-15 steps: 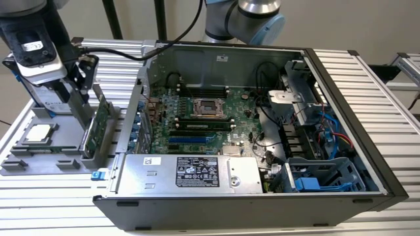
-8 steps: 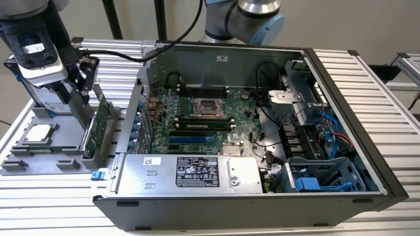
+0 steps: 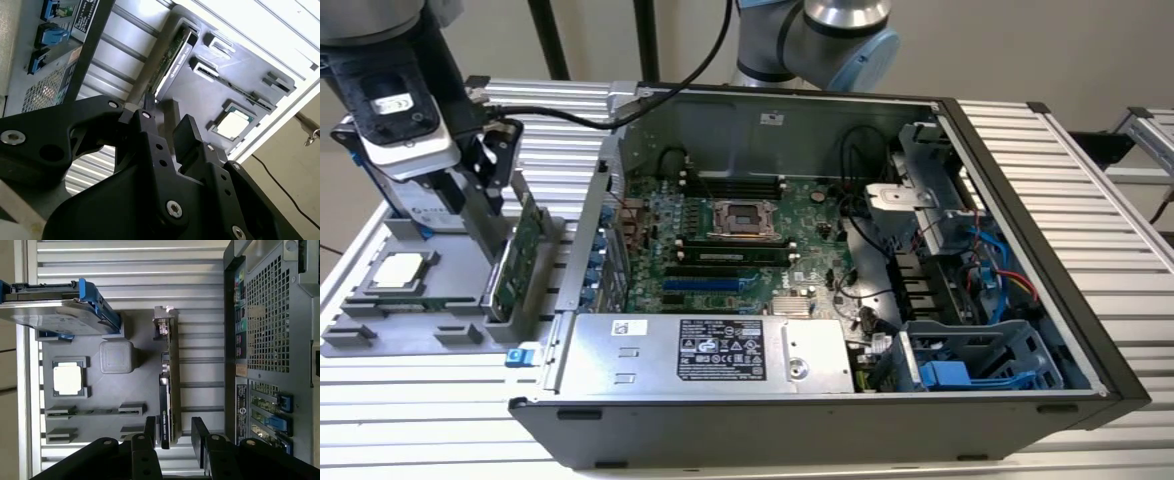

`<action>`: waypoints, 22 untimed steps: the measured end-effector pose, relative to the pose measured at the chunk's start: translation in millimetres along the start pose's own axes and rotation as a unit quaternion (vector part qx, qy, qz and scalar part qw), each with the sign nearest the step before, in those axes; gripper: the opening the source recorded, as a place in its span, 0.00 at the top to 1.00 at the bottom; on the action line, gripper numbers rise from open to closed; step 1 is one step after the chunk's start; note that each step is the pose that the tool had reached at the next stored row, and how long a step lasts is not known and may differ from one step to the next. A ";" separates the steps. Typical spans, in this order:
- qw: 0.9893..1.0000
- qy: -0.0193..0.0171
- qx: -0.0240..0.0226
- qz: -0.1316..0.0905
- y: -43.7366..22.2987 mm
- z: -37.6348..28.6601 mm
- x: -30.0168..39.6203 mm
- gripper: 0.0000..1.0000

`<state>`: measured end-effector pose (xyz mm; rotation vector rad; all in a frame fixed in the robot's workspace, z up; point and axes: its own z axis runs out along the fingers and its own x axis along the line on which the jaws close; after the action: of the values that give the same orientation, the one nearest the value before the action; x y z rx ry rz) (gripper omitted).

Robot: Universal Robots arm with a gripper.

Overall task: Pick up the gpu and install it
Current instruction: 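Pick up the gpu and move the gpu toward the slot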

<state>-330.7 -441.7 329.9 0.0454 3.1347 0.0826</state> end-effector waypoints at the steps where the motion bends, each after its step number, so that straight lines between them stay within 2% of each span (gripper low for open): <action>1: 1.000 0.000 0.000 0.000 0.0 0.4 0.0 0.00; 22: 1.000 0.000 0.000 0.000 -0.5 10.1 0.1 0.00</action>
<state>-330.8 -441.7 319.7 0.0457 3.1346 0.0826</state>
